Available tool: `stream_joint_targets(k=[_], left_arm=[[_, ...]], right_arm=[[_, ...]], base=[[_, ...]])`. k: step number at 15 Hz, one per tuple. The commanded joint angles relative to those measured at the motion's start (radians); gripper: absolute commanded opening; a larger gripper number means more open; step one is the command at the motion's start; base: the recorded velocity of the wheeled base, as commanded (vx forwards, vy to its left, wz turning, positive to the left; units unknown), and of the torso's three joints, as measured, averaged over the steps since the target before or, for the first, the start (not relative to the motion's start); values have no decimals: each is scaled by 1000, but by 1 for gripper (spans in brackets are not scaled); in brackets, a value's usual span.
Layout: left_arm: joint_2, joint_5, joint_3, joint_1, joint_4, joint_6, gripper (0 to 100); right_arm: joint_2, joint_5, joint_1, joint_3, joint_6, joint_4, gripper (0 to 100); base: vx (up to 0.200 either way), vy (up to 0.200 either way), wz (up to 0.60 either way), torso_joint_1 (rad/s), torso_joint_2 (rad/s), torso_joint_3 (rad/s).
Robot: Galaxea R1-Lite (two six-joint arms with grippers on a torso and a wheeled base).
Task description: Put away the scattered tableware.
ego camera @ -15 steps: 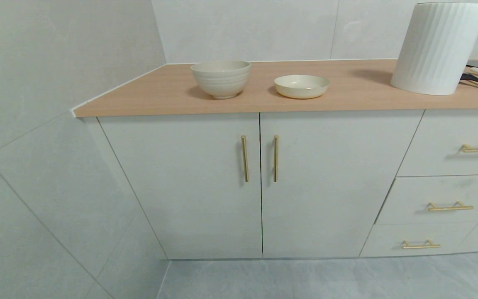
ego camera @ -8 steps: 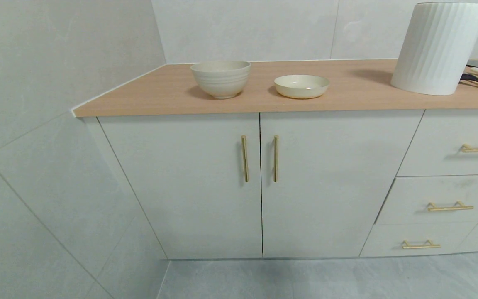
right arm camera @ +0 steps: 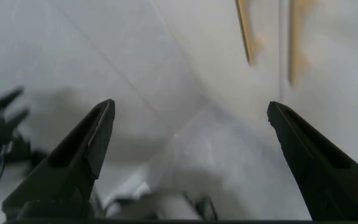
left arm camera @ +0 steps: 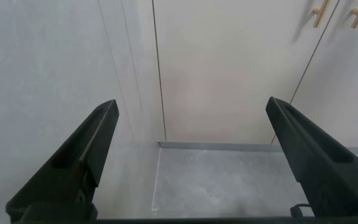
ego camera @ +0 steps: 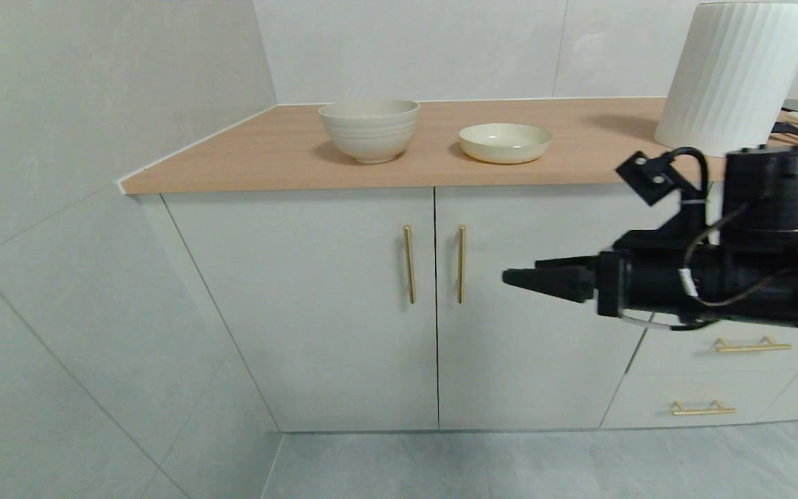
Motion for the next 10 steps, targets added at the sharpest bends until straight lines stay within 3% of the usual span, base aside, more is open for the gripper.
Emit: stream_joint_targets(k=[1, 5, 7, 10], left_arm=[[0, 0, 0, 0, -1, -1, 100], [0, 0, 0, 0, -1, -1, 100], [0, 0, 0, 0, -1, -1, 100], [0, 0, 0, 0, -1, -1, 100]], right_arm=[[267, 1, 36, -179, 27, -41, 100], [371, -29, 35, -206, 14, -137, 100], [411, -112, 35, -208, 21, -246, 100], [428, -126, 32, -232, 52, -260, 100]], base=[[0, 0, 0, 0, 0, 0], [0, 0, 0, 0, 0, 0], [0, 0, 0, 0, 0, 0], [0, 0, 0, 0, 0, 0]])
